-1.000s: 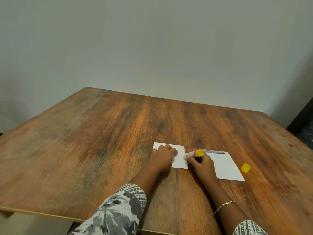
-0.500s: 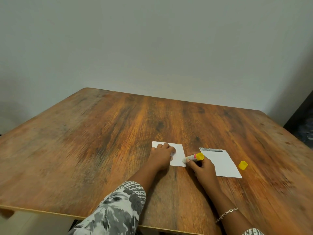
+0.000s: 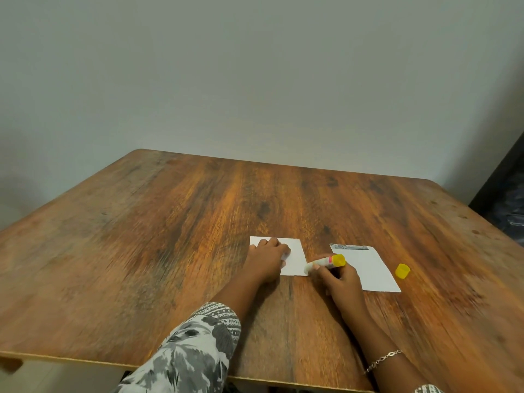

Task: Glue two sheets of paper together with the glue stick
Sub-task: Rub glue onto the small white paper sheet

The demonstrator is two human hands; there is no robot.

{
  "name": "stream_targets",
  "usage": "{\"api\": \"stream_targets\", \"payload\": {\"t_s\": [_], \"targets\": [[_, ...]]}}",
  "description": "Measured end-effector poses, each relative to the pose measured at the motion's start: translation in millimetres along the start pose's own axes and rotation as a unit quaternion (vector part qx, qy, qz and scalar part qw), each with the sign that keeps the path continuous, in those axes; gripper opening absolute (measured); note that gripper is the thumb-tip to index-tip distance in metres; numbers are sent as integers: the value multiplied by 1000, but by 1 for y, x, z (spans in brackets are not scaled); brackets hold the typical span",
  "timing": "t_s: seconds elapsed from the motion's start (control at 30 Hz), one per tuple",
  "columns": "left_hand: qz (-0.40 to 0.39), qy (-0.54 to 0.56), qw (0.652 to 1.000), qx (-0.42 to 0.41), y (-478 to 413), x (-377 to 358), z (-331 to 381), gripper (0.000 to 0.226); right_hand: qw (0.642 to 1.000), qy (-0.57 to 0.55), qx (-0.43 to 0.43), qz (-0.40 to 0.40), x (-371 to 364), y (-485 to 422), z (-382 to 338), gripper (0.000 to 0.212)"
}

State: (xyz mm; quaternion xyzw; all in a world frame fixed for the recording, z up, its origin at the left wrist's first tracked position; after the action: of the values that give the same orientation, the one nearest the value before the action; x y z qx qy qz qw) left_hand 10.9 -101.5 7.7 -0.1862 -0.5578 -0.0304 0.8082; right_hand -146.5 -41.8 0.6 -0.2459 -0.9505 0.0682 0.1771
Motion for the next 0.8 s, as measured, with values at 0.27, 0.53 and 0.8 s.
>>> {"api": "stream_targets", "payload": {"t_s": [0.27,0.53,0.8], "targets": [[-29,-47,998,-12,-3,8,2,41,998,-46,-47,-2,2,-1,0,21],[2,-75,997,33,2,11,2,37,998,-51,-45,9,1,-1,-1,16],[60,-120,989,65,12,7,5,46,999,-33,-31,5,-5,-10,-2,15]]}}
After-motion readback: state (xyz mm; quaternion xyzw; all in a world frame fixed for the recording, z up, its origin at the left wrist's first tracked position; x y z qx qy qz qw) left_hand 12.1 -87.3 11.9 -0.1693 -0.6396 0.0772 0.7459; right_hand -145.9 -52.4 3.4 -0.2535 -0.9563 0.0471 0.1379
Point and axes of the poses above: each hand's wrist, its own y-axis away from the middle knuckle, its own x-axis out of the back of the hand, z = x × y, the point moved 2 cm from there along -y, towards the middle knuckle, and after that the axes turned 14 degrees about z, right-handed, at the moved point
